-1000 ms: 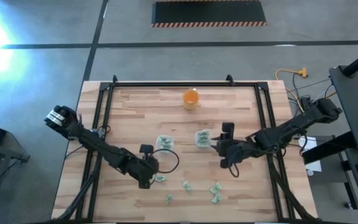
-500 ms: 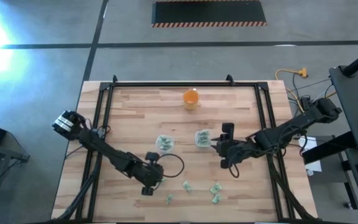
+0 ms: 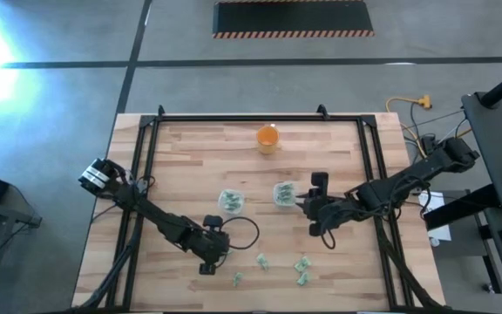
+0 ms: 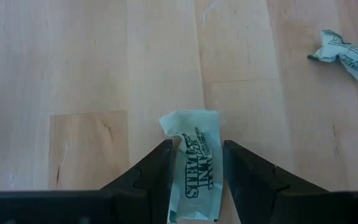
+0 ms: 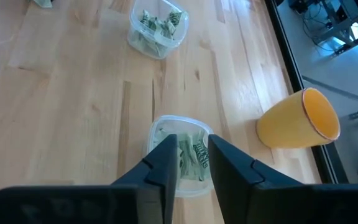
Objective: Pick and place items into bin
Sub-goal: Put the green sweetener bag into the left transparent food container
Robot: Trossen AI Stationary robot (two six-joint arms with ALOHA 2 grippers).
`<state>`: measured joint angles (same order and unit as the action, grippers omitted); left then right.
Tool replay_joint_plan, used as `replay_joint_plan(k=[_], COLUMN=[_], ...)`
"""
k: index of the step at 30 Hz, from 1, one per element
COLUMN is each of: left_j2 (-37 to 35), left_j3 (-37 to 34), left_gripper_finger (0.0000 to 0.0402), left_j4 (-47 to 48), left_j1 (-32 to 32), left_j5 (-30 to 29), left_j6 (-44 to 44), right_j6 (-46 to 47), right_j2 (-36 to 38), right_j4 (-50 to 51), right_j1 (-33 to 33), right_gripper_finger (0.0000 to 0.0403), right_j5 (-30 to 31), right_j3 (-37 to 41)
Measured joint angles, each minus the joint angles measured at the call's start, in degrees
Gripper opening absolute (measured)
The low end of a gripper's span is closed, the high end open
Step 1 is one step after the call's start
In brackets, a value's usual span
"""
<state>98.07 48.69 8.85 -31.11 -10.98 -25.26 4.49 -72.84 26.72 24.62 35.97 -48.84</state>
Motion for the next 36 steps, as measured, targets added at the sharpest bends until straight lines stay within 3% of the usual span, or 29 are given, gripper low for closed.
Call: replay_joint_plan(k=[23, 36], left_j2=[-0.4, -0.6], left_j3=[0.0, 0.0], left_gripper_finger=[0.012, 0.0006], left_j4=[0.2, 0.2], left_j1=[0.0, 0.0], left_j5=[-0.1, 0.0], left_j6=[0.1, 0.2], right_j6=[-0.2, -0.2], right_j2=[0.0, 0.0], right_j4=[0.0, 0.0], right_j1=[0.0, 0.0], right_gripper_finger=[0.0068, 0.0068], right_j5=[0.0, 0.0], right_j3=[0.0, 0.0])
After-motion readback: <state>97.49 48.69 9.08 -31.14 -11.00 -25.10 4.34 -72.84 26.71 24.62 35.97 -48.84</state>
